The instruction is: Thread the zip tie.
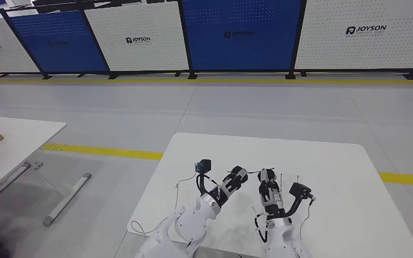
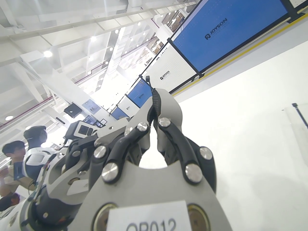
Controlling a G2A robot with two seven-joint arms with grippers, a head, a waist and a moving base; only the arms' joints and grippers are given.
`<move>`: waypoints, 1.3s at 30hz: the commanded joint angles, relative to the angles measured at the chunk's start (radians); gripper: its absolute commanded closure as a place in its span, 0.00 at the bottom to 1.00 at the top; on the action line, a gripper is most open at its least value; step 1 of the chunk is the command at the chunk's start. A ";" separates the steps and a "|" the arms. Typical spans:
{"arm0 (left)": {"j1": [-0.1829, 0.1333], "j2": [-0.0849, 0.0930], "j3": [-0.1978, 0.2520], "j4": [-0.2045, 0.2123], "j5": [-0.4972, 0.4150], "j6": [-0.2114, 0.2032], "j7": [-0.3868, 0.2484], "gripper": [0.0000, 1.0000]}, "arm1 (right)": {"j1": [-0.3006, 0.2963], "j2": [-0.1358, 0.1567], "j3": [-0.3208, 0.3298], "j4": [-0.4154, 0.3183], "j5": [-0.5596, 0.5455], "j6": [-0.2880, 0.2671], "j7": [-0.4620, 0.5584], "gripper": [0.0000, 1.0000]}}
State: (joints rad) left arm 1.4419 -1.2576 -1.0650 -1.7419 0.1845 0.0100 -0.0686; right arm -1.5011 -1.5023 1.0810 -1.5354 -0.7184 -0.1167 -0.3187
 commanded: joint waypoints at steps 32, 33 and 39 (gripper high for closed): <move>0.011 0.001 -0.011 -0.008 -0.006 -0.025 -0.022 1.00 | 0.002 -0.005 -0.013 0.006 -0.014 0.009 -0.009 1.00; 0.012 0.001 -0.011 -0.008 -0.006 -0.026 -0.024 1.00 | 0.003 -0.005 -0.014 0.007 -0.014 0.009 -0.008 1.00; 0.013 0.002 -0.011 -0.008 -0.001 -0.028 -0.029 1.00 | 0.005 -0.006 -0.012 0.009 0.000 0.002 0.002 1.00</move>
State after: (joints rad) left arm 1.4550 -1.2559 -1.0753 -1.7501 0.1831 -0.0190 -0.0987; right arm -1.4965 -1.5085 1.0679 -1.5259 -0.7236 -0.1110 -0.3186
